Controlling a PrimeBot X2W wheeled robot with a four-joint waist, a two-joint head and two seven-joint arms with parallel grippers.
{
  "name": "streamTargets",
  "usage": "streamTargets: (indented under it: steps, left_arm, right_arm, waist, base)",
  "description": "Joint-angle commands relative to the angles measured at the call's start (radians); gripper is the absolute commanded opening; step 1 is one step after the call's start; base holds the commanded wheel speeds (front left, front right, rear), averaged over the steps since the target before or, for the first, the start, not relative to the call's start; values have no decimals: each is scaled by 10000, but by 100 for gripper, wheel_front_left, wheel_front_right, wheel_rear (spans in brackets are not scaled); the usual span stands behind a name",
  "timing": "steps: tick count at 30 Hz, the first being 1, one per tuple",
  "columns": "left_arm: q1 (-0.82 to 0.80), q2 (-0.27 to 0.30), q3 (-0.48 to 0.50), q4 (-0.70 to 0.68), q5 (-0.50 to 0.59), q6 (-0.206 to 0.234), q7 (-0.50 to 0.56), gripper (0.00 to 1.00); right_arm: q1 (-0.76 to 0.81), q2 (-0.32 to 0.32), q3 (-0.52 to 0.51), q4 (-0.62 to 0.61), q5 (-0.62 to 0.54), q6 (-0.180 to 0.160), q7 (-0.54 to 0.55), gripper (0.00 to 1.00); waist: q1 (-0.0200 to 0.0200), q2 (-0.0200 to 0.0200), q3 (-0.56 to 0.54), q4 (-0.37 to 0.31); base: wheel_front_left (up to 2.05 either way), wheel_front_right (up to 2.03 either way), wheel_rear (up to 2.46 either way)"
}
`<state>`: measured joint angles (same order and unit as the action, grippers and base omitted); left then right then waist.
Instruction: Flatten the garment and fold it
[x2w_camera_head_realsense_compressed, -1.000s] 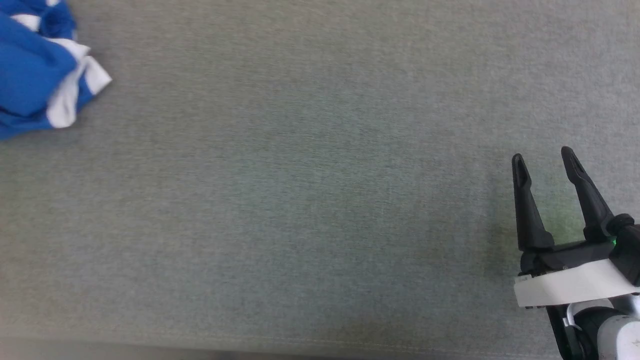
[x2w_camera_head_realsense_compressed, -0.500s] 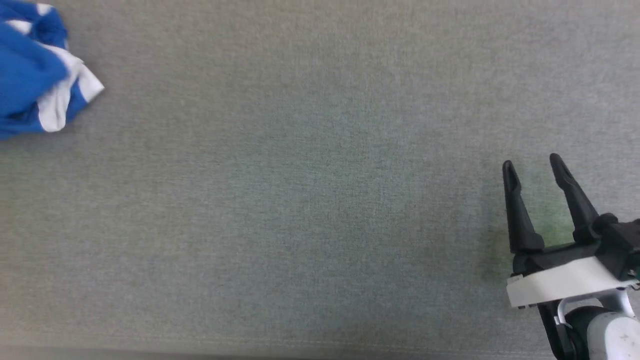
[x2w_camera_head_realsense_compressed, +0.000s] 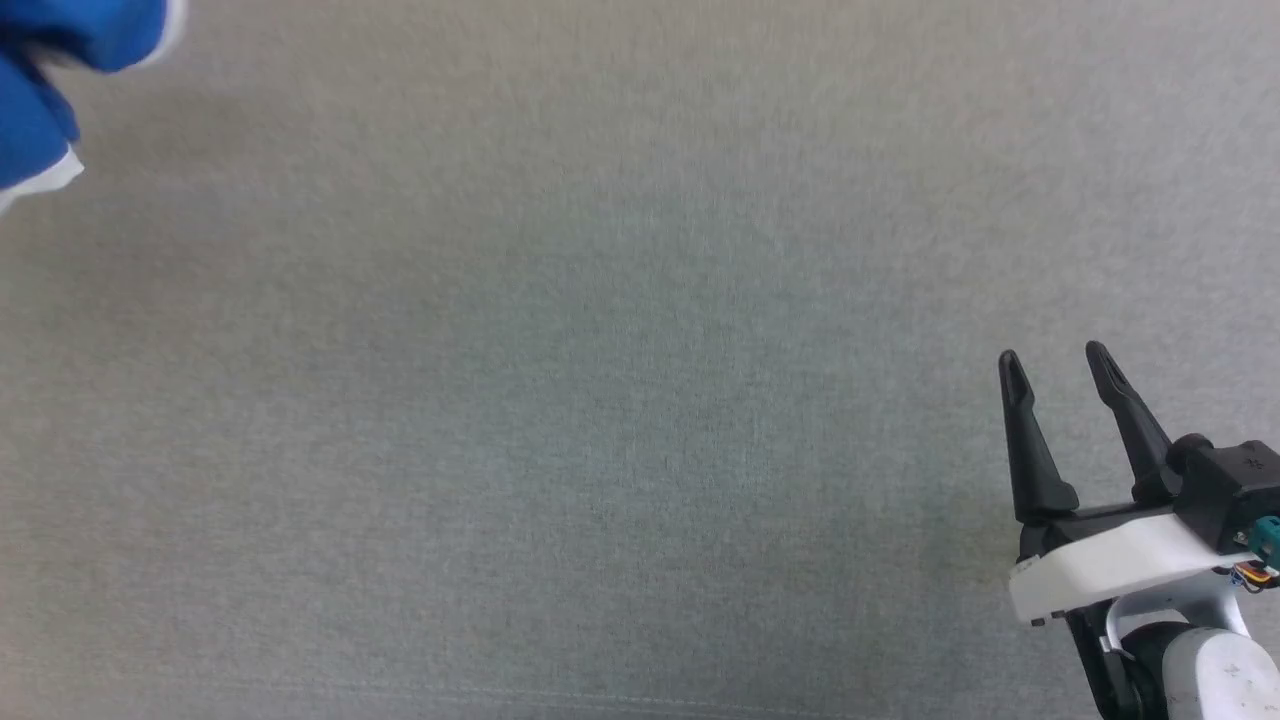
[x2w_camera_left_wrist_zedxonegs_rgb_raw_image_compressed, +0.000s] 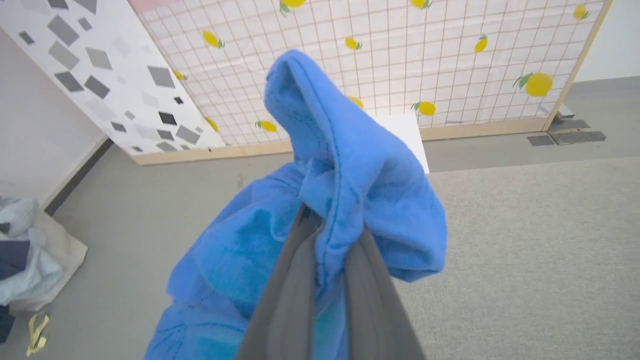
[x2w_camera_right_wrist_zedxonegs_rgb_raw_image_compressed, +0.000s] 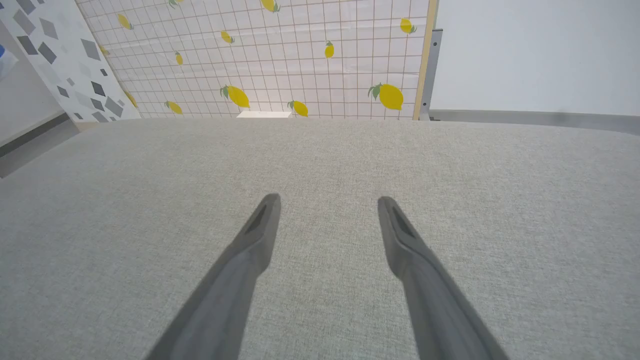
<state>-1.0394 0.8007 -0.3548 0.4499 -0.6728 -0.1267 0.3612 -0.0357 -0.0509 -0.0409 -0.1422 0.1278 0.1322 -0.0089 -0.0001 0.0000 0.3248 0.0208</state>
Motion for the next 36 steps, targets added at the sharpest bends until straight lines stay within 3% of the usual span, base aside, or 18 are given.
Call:
streamTargets:
  steps: [1, 7, 12, 13, 19, 20, 22, 29, 36]
  left_arm:
    - [-199, -296, -170, -239, 213, 34, -175, 0]
    - [136, -1562, -1024, -1552, 772, 724, -362, 0]
    - [1050, -2919, -1897, -2547, 1125, 1589, -494, 0]
    - [1719, -3866, -2481, -2808, 1257, 2114, -609, 0]
    - [3254, -5631, -4155, -2595, 1590, 2580, -842, 0]
    - [3538, -5864, -4441, -2459, 1607, 2581, -869, 4]
    - [3988, -6234, -4914, -2273, 1619, 2495, -992, 100]
    - [4818, -6800, -5805, -2341, 1611, 2165, -1490, 100]
    - [4596, -6478, -5156, -2962, 1555, 2466, -1974, 100]
  right_arm:
    - [25, 7, -16, 29, 78, -15, -12, 100]
    - [8, 7, 10, 126, 223, -15, 11, 100]
    - [-13, 7, 33, 155, 339, -15, -26, 100]
    - [-40, 7, 21, 153, 377, -15, -61, 100]
    - [-175, 7, -440, 370, 574, -15, -232, 100]
    - [-213, 7, -531, 450, 648, -15, -261, 100]
    - [-268, 7, -681, 599, 713, -15, -321, 100]
    - [-271, 7, -859, 984, 723, -15, -408, 100]
    - [-111, 7, -857, 1090, 619, -15, -247, 100]
  waist:
    - [1, 0, -800, 39]
    - [1, 0, -1129, -182]
    - [1, 0, -1094, -633]
    - [1, 0, -945, -959]
    - [1, 0, -719, -1615]
    - [1, 0, -694, -1736]
    - [1, 0, -702, -1871]
    - [1, 0, -1046, -1845]
    - [1, 0, -1751, -1294]
  base:
    - [0, 0, 0]
    - [0, 0, 0]
    - [0, 0, 0]
    - [0, 0, 0]
    - [0, 0, 0]
    - [0, 0, 0]
    - [0, 0, 0]
    - [0, 0, 0]
    - [0, 0, 0]
